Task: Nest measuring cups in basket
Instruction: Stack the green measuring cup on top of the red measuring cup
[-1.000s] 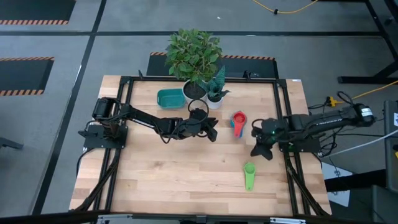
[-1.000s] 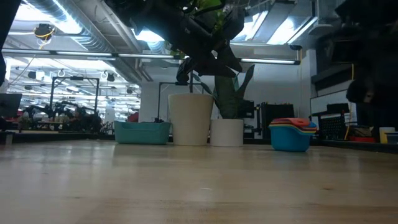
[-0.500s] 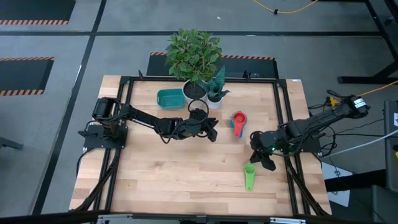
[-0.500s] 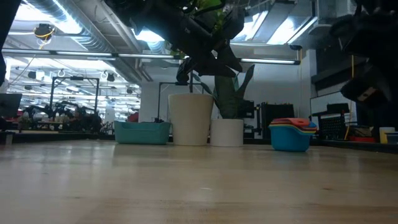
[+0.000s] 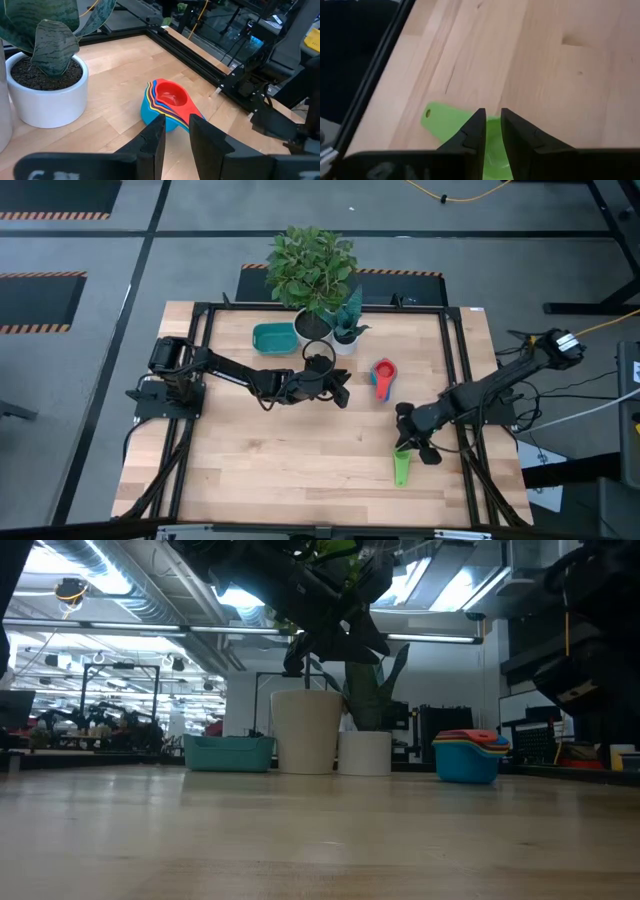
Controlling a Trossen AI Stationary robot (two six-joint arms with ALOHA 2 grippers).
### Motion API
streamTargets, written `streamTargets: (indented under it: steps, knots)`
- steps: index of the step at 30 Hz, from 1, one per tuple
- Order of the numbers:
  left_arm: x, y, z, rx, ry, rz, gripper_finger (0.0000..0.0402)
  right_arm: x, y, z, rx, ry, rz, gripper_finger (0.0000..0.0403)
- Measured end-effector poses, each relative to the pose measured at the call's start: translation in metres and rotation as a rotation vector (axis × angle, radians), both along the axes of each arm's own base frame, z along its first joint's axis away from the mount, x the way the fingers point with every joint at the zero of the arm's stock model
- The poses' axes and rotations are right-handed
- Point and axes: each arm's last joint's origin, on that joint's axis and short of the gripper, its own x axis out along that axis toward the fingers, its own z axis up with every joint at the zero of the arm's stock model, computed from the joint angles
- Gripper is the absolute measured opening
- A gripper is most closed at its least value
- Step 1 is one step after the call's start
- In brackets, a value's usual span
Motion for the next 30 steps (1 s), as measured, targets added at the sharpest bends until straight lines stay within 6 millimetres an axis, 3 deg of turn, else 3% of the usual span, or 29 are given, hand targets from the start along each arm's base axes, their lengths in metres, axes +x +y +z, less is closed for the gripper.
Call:
streamTargets:
  steps: [9, 15, 30]
  knots:
    - [0.000, 0.000, -0.001, 0.000, 0.010, 0.000, 0.0079, 0.018, 0.011, 0.012, -0.125, -0.058, 0.051, 0.0065]
    - [-0.001, -0.001, -0.003, -0.004, 0.035, -0.013, 0.0079, 0.026, 0.013, 0.018, -0.259, 0.060, 0.052, 0.0065]
    - [-0.001, 0.000, -0.004, -0.009, 0.046, -0.016, 0.0078, 0.033, 0.017, -0.006, -0.348, 0.213, 0.092, 0.0064]
